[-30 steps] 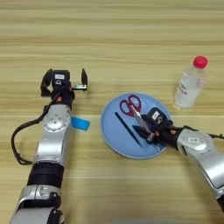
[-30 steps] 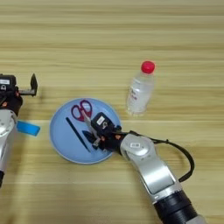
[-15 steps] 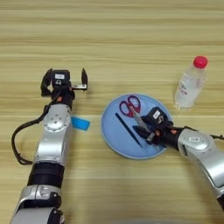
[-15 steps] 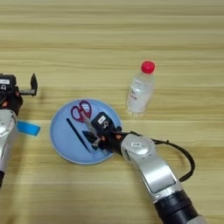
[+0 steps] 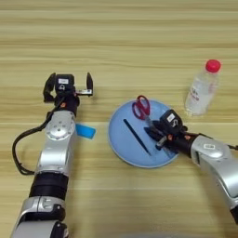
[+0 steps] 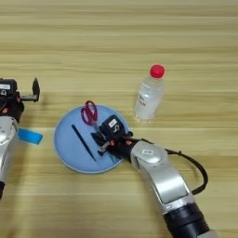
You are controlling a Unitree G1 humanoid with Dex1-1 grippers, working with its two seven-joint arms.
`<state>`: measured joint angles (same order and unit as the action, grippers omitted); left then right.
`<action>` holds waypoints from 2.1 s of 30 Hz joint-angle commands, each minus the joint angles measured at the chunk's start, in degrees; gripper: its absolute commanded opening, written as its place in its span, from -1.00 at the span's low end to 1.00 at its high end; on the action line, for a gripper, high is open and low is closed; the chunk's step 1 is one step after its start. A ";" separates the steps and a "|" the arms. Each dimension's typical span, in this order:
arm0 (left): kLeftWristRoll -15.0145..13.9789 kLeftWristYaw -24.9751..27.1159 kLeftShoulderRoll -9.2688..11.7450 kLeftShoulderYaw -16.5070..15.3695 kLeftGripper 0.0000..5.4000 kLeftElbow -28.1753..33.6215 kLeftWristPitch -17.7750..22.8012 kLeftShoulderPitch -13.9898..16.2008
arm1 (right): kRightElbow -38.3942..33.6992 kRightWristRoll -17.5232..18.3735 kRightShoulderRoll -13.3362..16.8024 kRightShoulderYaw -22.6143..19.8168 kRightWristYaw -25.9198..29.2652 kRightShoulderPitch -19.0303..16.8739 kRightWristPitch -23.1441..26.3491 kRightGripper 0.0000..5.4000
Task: Move the objects on the table
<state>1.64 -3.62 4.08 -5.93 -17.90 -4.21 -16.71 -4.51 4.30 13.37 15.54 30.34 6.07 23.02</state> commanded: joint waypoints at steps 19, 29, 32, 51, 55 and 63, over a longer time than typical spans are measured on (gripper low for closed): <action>-0.10 -0.45 -0.02 0.05 1.00 0.30 0.37 -0.67 | -0.11 3.18 -1.06 -2.24 -0.51 -0.16 1.98 -0.92; 0.10 -0.40 0.20 0.14 1.00 -0.39 0.20 -0.92 | -5.03 6.33 -2.46 -5.46 -1.74 0.20 0.88 -0.92; 1.06 -1.05 0.41 0.44 1.00 -1.56 -0.50 -1.28 | -5.80 6.64 -2.52 -5.53 -1.78 0.10 0.81 -0.92; 3.39 -4.12 1.34 1.32 1.00 -10.28 -4.39 -3.45 | -18.41 10.92 -2.14 -9.83 -4.42 1.50 3.33 -0.93; 3.19 -4.16 1.33 1.47 1.00 -10.09 -4.44 -3.35 | -22.73 13.13 -1.05 -13.67 -5.58 3.34 4.85 -0.93; 2.90 -4.26 1.37 1.58 1.00 -9.90 -4.42 -3.32 | -28.02 17.85 3.07 -22.99 -7.92 7.63 7.35 -0.93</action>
<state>4.40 -7.63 5.30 -4.29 -27.72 -8.70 -19.54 -31.12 20.57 14.90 -4.65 23.00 12.18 29.44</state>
